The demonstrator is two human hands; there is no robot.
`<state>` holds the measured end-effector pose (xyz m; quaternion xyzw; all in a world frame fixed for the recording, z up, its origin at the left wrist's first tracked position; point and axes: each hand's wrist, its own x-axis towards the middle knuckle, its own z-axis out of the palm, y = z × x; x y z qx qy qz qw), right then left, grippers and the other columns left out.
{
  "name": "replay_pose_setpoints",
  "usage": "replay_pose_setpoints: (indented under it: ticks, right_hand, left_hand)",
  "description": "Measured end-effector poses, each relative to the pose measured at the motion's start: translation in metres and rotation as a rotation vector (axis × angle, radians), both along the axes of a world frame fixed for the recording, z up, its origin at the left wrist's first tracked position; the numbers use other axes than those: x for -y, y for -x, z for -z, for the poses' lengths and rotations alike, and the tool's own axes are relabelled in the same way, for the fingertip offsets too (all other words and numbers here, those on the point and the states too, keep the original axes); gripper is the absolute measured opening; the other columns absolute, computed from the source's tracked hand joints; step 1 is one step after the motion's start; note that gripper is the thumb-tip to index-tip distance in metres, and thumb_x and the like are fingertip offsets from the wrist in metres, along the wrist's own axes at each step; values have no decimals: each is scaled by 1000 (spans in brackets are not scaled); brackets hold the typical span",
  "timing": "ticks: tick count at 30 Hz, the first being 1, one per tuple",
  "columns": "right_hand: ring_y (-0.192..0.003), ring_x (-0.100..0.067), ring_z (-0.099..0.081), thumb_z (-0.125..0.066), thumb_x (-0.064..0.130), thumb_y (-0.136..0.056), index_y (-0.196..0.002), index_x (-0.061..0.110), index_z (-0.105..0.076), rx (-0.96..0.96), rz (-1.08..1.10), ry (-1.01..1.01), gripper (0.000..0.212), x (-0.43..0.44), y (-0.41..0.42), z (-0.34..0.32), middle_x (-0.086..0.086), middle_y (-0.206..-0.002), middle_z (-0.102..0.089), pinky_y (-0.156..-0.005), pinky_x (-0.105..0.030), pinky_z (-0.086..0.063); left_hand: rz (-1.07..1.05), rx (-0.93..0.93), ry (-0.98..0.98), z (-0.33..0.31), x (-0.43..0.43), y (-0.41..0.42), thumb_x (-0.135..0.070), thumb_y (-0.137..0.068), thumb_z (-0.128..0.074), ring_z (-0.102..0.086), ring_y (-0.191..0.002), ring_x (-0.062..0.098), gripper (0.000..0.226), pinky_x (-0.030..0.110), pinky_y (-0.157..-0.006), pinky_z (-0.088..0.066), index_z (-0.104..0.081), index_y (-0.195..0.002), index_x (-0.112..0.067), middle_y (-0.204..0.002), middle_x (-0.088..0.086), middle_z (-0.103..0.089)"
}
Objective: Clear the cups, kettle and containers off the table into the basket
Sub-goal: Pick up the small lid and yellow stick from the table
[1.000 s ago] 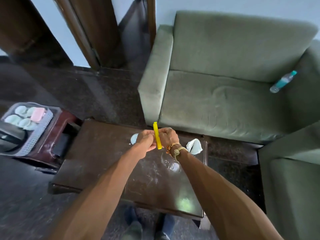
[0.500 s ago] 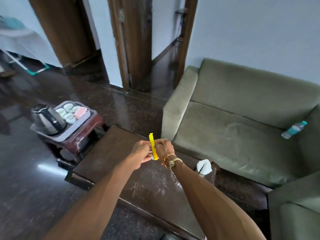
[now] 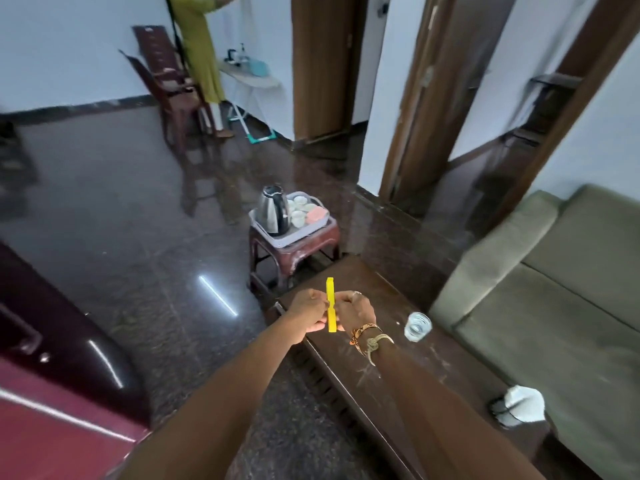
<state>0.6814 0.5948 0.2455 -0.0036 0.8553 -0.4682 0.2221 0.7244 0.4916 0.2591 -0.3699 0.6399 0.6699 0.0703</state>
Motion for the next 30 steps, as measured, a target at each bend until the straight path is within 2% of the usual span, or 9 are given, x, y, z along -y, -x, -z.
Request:
replay_pose_setpoints:
  ticks: [2, 6, 7, 9, 13, 17, 20, 27, 30]
  right_hand:
    - [-86, -25, -72, -52, 22, -73, -75, 33, -70, -16, -54, -4, 22, 18, -4, -4, 0, -86, -76, -82, -44, -60]
    - [-89, -23, -71, -52, 21, -77, -90, 27, -75, -11, -132, -10, 27, 47, -6, -2, 0, -90, -76, -85, -40, -58]
    - [-89, -23, -71, -53, 21, -78, -92, 27, -75, -3, -152, -14, 27, 54, -3, 2, 0, -91, -76, -86, -40, -58]
    - [-90, -25, -71, -53, 21, -78, -90, 27, -76, 2, -200, -14, 26, 67, 3, 9, -1, -91, -76, -86, -42, -58]
    - [-98, -27, -69, -56, 19, -82, -95, 25, -76, 3, -256, 5, 24, 92, 14, 14, -4, -101, -76, -92, -41, -55]
    - [-107, -27, -66, -58, 18, -87, -101, 19, -76, 4, -333, -2, 23, 115, 24, 19, -6, -111, -74, -94, -34, -51]
    - [-107, -26, -67, -60, 18, -85, -103, 17, -76, 1, -384, 2, 24, 136, 33, 21, -5, -110, -74, -95, -36, -52]
    - [-102, -35, -65, -57, 17, -86, -96, 9, -76, -34, -452, -22, 23, 185, 52, 28, -14, -106, -74, -90, -40, -52]
    - [-104, -35, -64, -54, 16, -87, -97, 9, -76, -30, -446, -38, 25, 205, 57, 40, -14, -108, -73, -92, -41, -51]
  left_hand:
    - [-41, 1, -14, 3, 18, -6, -9, -96, -50, -64, -68, 15, 15, 29, -66, -54, -62, -102, -14, -81, 4, -69]
    - [-114, 13, -66, 19, 46, -9, -7, -94, -52, -61, -64, 15, 25, 36, -82, -56, -63, -116, -6, -80, 6, -69]
    - [-149, 20, -84, 20, 51, -9, -6, -94, -54, -62, -64, 16, 25, 35, -80, -56, -62, -118, -5, -81, 6, -69]
    - [-220, 35, -96, 18, 59, -9, -4, -96, -54, -62, -65, 17, 20, 32, -75, -54, -60, -114, -7, -84, 9, -67]
    - [-341, 2, -174, 18, 75, -4, -3, -99, -47, -54, -64, 18, 14, 41, -95, -46, -55, -107, -12, -84, 11, -60]
    - [-345, -9, -106, 25, 93, -7, 1, -99, -41, -53, -69, 19, 17, 33, -72, -47, -54, -101, -11, -86, 12, -57]
    - [-324, -35, 31, 29, 110, -7, -1, -95, -50, -59, -73, 19, 21, 31, -67, -52, -57, -114, -7, -94, 12, -61]
    - [-416, 15, 54, 40, 155, 8, -4, -92, -59, -60, -59, 13, 20, 23, -50, -50, -59, -112, -7, -77, 9, -64]
    - [-428, 16, 30, 52, 175, 15, -4, -92, -59, -57, -57, 12, 16, 23, -49, -50, -59, -108, -7, -75, 8, -62]
